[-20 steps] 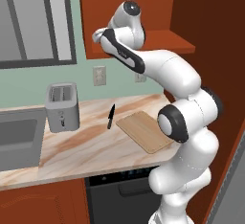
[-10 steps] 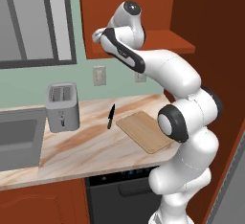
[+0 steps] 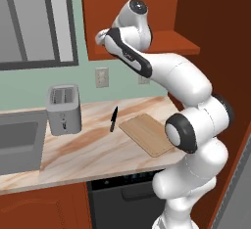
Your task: Pick the bread, place it on the cutting board, pick the jam, place it on the counter, and close the cabinet.
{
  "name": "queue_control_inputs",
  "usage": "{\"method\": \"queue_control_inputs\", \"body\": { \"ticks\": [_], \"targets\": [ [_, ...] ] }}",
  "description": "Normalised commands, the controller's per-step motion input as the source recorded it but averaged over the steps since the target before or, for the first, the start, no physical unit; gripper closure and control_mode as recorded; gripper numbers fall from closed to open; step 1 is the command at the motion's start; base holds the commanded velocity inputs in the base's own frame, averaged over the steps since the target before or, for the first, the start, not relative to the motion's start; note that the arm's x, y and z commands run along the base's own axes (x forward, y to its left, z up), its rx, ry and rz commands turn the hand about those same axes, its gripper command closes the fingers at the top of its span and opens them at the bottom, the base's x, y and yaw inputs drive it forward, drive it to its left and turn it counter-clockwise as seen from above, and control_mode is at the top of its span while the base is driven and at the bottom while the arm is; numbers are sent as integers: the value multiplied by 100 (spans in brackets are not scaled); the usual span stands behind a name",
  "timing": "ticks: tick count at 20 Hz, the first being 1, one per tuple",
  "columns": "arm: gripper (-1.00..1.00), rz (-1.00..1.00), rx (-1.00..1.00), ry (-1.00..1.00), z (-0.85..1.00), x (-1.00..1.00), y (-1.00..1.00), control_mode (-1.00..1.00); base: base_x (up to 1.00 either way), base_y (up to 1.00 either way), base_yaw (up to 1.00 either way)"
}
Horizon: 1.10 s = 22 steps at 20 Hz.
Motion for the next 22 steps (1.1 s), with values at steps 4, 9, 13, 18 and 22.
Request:
{"method": "queue_control_inputs", "body": {
  "ticks": [4, 9, 13, 18, 22],
  "targets": [
    [100, 0, 0, 0, 0, -47, -19, -100, 0, 0, 0],
    [100, 0, 0, 0, 0, -54, -30, -100, 0, 0, 0],
    [100, 0, 0, 0, 0, -58, -31, -100, 0, 0, 0],
    [100, 0, 0, 0, 0, -63, -42, -100, 0, 0, 0],
    [100, 0, 0, 0, 0, -72, -47, -100, 0, 0, 0]
  ]
}}
